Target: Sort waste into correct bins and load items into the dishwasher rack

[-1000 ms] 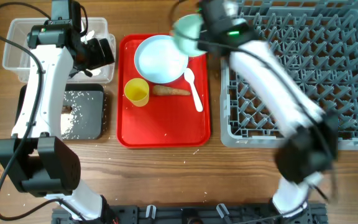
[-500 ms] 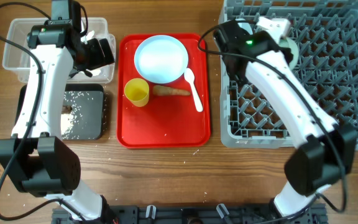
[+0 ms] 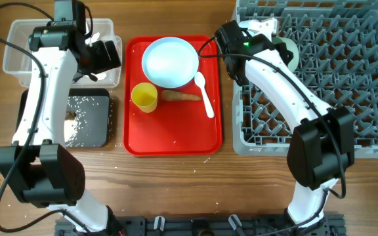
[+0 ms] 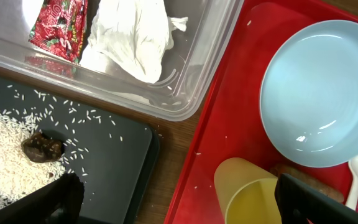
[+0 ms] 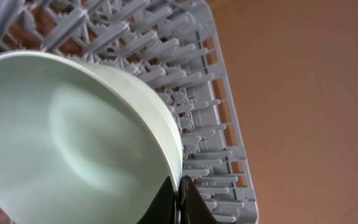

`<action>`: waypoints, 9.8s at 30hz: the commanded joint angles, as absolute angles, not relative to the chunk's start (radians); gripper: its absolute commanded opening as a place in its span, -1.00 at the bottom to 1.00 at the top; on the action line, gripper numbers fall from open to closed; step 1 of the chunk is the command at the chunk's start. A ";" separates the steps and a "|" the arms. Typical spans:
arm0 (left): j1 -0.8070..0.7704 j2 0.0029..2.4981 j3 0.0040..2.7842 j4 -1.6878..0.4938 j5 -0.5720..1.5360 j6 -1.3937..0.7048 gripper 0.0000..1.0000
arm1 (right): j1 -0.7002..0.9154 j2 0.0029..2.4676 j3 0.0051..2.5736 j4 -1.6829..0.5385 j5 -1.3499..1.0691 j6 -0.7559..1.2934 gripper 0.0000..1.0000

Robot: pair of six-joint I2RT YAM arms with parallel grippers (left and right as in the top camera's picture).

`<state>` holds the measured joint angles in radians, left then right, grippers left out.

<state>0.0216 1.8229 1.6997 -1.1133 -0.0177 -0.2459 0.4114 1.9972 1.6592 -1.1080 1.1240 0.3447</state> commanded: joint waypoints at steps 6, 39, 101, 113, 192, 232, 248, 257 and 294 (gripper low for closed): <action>0.025 1.801 1.715 -1.111 -0.020 -0.244 1.00 | 0.488 2.006 1.660 -1.158 0.905 0.341 -0.91; 0.025 1.801 1.715 -1.111 -0.020 -0.244 0.99 | 0.557 1.940 1.529 -1.163 -0.004 0.374 -0.63; 0.025 1.801 1.715 -1.111 -0.020 -0.244 1.00 | 0.559 2.275 1.575 -0.437 -0.061 0.792 -0.77; 0.025 1.801 1.715 -1.111 -0.020 -0.244 1.00 | 0.537 2.236 1.654 -0.390 -0.061 0.671 -0.91; 0.025 1.801 1.715 -1.111 -0.020 -0.244 1.00 | 0.086 1.780 1.639 -0.676 0.606 -0.497 -0.91; 0.025 1.801 1.715 -1.111 -0.020 -0.244 1.00 | 0.205 1.778 1.636 -0.710 0.928 -0.368 -0.92; 0.025 1.801 1.715 -1.111 -0.020 -0.244 1.00 | 0.260 1.779 1.636 -0.629 1.109 -0.468 -0.92; 0.025 1.801 1.715 -1.111 -0.020 -0.244 1.00 | 0.260 1.839 1.627 -0.625 1.081 -0.433 -0.92; 0.024 1.801 1.715 -1.186 0.210 -0.251 1.00 | 0.261 1.553 1.674 -0.795 -0.404 -0.122 0.99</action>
<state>0.0216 1.8229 1.7000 -1.1370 0.1150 -0.2462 0.2623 1.5253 1.6733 -0.7567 -0.0479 -0.1783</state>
